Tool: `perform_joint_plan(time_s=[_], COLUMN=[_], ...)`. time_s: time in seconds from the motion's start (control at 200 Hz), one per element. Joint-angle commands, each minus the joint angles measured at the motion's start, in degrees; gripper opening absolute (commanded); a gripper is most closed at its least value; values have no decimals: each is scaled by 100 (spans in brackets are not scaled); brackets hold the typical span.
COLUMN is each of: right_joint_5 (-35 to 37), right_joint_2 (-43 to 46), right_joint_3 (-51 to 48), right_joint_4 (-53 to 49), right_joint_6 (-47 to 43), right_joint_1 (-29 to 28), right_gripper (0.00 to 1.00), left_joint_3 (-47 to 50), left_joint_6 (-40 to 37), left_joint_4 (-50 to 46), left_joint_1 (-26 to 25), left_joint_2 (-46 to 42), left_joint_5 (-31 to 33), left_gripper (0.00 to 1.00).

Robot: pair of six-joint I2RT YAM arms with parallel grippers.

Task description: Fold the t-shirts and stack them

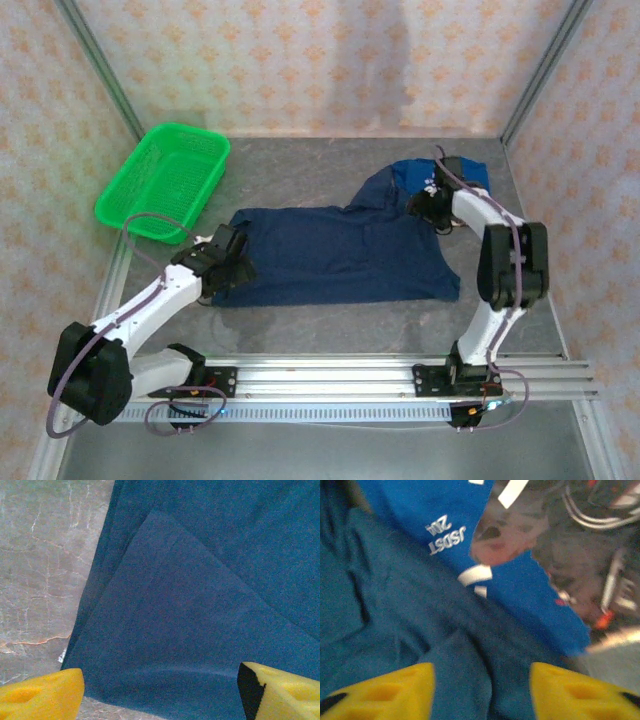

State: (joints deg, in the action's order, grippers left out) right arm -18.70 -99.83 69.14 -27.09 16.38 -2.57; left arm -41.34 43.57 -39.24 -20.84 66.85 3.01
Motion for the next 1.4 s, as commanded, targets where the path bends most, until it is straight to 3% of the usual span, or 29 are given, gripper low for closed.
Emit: perform_joint_plan(time_s=[0.0, 0.19, 0.375, 0.475, 0.54, 0.61, 0.705, 0.786, 0.876, 0.936, 1.091, 1.396], right_joint_5=[-485, -1003, -727, -656, -704, -681, -703, -656, -579, -396, 10, 308], right_joint_2=[1013, 2244, 3375, 3333, 2990, 2526, 1825, 1238, 802, 653, 731, 1731], right_joint_3=[-558, -1973, -3159, -3267, -3043, -2763, -2426, -2166, -2042, -2061, -2440, -3341], right_joint_4=[-28, 217, 688, 751, 773, 801, 916, 944, 947, 826, 459, -106], right_joint_6=[731, 1384, 2176, 2167, 1986, 1957, 2080, 2213, 2370, 2420, 2501, 2830], right_joint_1=[8, -596, -1044, -1039, -1044, -1005, -965, -956, -955, -964, -1006, -1149], right_gripper=[67, 75, 78, 76, 70, 50, 20, 8, 3, 1, 0, 0], left_joint_3=[-350, -643, -666, -672, -741, -805, -885, -888, -850, -744, -205, 827], left_joint_6=[174, 342, 434, 361, 285, 256, 270, 326, 404, 457, 601, 818], left_joint_4=[-2, 31, 217, 411, 580, 779, 1015, 1133, 1038, 982, 822, 640], left_joint_1=[93, 115, 113, 137, 142, 163, 199, 251, 302, 343, 350, 346], left_joint_2=[74, 521, 502, 685, 939, 1185, 1529, 1812, 2086, 2190, 2003, 1335], left_joint_5=[200, -31, -45, -153, -242, -299, -391, -446, -381, -453, -381, -462], left_gripper=[81, 80, 81, 80, 78, 72, 55, 32, 10, 3, 1, 1])
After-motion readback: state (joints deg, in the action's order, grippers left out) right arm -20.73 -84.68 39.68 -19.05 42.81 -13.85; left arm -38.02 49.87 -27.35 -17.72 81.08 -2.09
